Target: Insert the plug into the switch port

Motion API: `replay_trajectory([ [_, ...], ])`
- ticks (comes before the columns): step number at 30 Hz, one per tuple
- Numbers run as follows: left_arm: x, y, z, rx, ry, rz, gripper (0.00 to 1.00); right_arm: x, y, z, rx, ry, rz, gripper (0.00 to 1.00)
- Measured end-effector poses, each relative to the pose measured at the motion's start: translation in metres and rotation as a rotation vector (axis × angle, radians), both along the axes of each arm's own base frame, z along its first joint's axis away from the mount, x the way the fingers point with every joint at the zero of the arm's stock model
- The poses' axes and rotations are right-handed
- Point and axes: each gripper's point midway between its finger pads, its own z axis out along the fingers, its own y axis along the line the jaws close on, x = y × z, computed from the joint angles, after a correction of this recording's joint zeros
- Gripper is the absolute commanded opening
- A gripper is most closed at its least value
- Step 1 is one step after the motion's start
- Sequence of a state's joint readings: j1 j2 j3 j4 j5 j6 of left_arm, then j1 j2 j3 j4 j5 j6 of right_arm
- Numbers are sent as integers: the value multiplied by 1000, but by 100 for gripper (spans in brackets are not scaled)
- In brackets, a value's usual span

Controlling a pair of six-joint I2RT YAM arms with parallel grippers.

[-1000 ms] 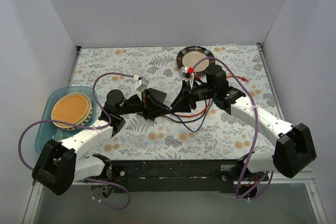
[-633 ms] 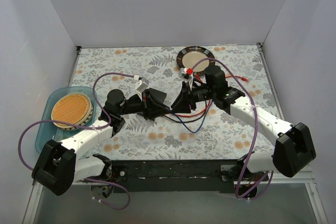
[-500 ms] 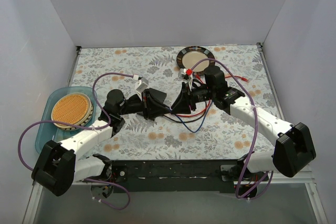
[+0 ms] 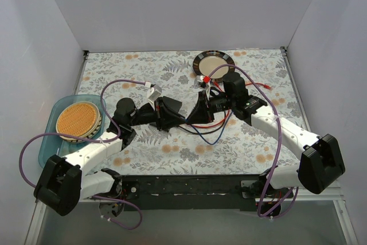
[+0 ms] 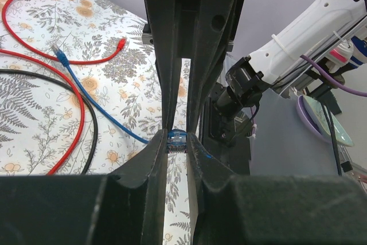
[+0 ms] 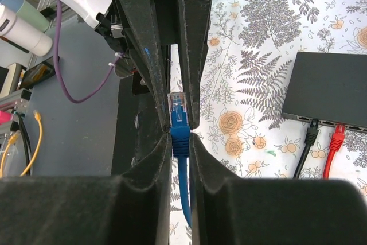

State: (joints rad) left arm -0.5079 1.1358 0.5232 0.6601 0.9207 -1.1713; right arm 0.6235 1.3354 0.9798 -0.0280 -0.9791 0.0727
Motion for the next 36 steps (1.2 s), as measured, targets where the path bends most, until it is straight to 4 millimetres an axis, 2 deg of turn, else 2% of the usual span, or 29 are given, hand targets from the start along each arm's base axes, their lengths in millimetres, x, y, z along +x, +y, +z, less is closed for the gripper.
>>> replay_trajectory([
  [1, 0, 0, 0, 0, 0, 1, 0, 0, 0, 0, 1, 0, 3, 32],
  [5, 0, 0, 2, -4, -7, 6, 0, -2, 0, 0, 1, 3, 8, 25],
  [7, 0, 0, 4, -6, -11, 10, 0, -2, 0, -1, -1, 7, 10, 25],
  [9, 0, 1, 4, -7, -11, 13, 0, -3, 0, 0, -1, 8, 12, 19],
  [10, 0, 1, 4, -7, -11, 13, 0, -3, 0, -1, -1, 8, 12, 8],
  [11, 0, 1, 4, -7, -10, 14, 0, -3, 0, -1, -1, 7, 13, 3],
  [15, 0, 1, 4, -6, -9, 14, 0, -3, -1, -1, -2, 5, 14, 1],
  [16, 0, 1, 4, -6, -8, 14, 4, -3, -1, -1, -2, 5, 13, 1],
  [18, 1, 1, 3, -4, -7, 15, 18, -2, -1, -2, -4, 6, 10, 1],
  [19, 1, 1, 3, -2, -6, 17, 64, -1, -1, -2, -7, 6, 4, 1],
  [20, 2, 1, 3, 1, -3, 19, 90, 0, -1, -3, -11, 6, -3, 1],
  [21, 3, 1, 3, 5, -7, 23, 98, 1, -1, -4, -15, 6, -11, 1],
  [23, 10, 0, 6, 14, 21, 53, 98, 7, -1, -9, -40, 7, -50, 1],
  [30, 63, 4, 31, 43, 100, 317, 98, 28, -10, -36, -187, -20, -226, 1],
  [36, 72, 23, 33, 40, 110, 467, 98, 32, -16, -44, -318, -167, -367, 1],
])
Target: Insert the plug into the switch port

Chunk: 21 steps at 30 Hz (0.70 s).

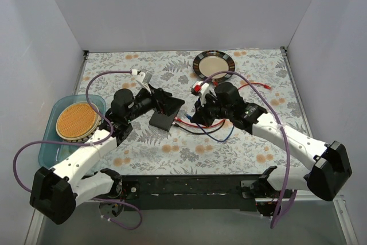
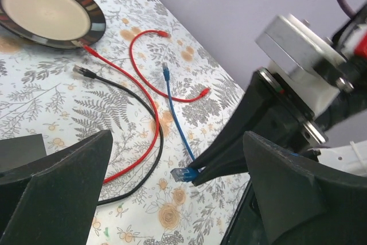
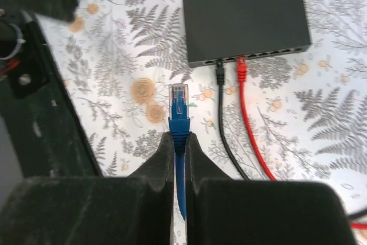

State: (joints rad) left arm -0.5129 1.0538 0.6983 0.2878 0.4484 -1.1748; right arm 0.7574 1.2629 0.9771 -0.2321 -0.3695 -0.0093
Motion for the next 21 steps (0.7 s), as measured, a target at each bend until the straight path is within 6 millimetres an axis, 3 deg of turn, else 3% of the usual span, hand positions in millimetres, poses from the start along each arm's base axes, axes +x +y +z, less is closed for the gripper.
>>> replay_trajectory([
  [5, 6, 6, 1, 3, -6, 55, 98, -3, -5, -1, -89, -140, -87, 1],
  [16, 16, 4, -33, 68, 87, 70, 98, -15, -22, 9, -210, -440, -234, 1],
  [21, 20, 4, -39, 85, 94, 80, 98, -4, -28, 21, -217, -508, -314, 1],
])
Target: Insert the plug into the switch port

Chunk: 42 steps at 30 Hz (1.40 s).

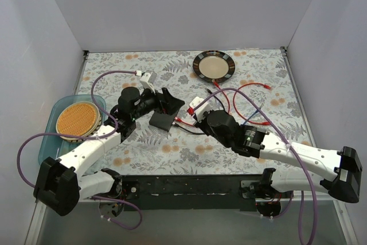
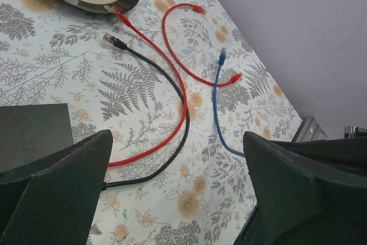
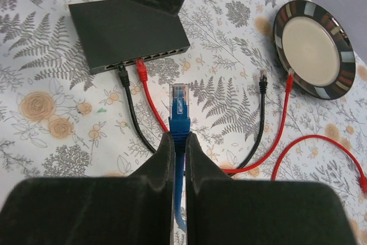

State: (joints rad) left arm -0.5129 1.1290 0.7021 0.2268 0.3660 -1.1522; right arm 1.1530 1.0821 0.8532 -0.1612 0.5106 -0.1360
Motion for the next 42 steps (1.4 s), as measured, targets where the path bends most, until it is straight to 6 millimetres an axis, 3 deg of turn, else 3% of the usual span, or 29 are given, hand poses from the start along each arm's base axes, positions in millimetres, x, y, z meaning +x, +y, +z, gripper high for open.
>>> replay_trajectory([
  [2, 3, 2, -4, 16, 9, 16, 98, 4, 0, -4, -19, -3, -23, 1],
  [10, 18, 10, -15, 94, 52, 89, 98, 27, 10, -56, -170, 97, -49, 1],
  [14, 27, 20, -28, 135, 89, 131, 98, 43, 11, -63, -159, 153, -34, 1],
  [20, 52, 65, -70, 192, 235, 239, 98, 70, 21, -70, -145, 222, 29, 1],
  [23, 65, 94, -91, 192, 321, 311, 98, 76, 29, -88, -176, 265, 73, 1],
  [26, 70, 108, -113, 193, 403, 343, 98, 77, 36, -114, -229, 314, 125, 1],
  [29, 68, 110, -137, 198, 487, 339, 98, 75, 36, -141, -292, 371, 160, 1],
  [34, 63, 111, -167, 199, 594, 320, 98, 82, 36, -161, -342, 410, 183, 1],
  [42, 61, 106, -171, 173, 606, 284, 98, 109, 51, -162, -356, 393, 198, 1],
])
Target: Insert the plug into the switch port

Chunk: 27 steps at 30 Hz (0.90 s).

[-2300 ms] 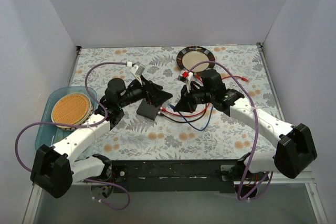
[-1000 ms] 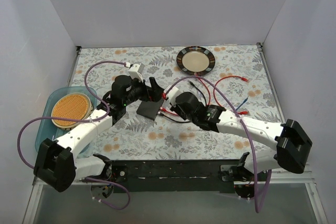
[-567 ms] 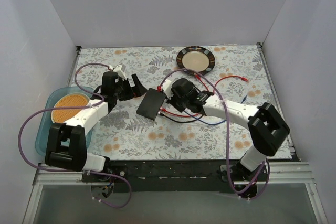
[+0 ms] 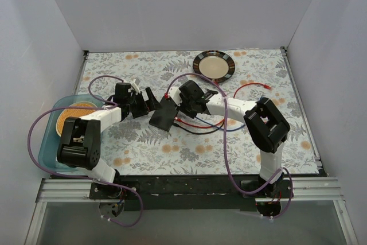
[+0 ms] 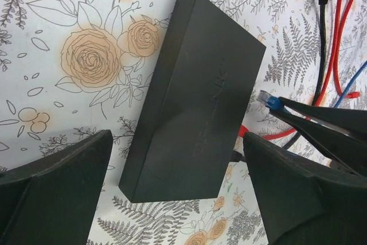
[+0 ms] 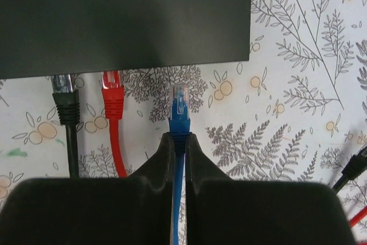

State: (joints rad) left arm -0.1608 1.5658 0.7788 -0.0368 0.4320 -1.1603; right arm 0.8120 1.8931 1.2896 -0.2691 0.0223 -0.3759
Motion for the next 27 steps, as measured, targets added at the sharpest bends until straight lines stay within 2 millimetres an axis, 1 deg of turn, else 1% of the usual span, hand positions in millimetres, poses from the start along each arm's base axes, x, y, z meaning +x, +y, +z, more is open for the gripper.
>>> replay_trajectory([
  [2, 1, -1, 1, -6, -6, -5, 98, 4, 3, -3, -7, 1, 5, 1],
  [5, 1, -3, 2, -13, -9, -12, 93, 4, 3, -12, -28, 14, 14, 1],
  [11, -2, -5, -9, -23, 26, -27, 88, 2, 2, -22, -46, 34, 19, 1],
  [12, -3, -6, -11, -26, 32, -31, 87, 3, 3, -22, -44, 37, 21, 1],
  [13, -4, -7, -13, -29, 39, -35, 82, 3, 5, -22, -40, 38, 23, 1],
  [14, -5, -7, -14, -33, 43, -39, 80, 4, 7, -22, -36, 40, 25, 1],
  [20, -8, -11, -17, -49, 59, -59, 69, 7, 12, -22, -27, 44, 27, 1],
  [27, -7, -13, -19, -58, 60, -69, 67, 6, 14, -22, -20, 52, 22, 1],
])
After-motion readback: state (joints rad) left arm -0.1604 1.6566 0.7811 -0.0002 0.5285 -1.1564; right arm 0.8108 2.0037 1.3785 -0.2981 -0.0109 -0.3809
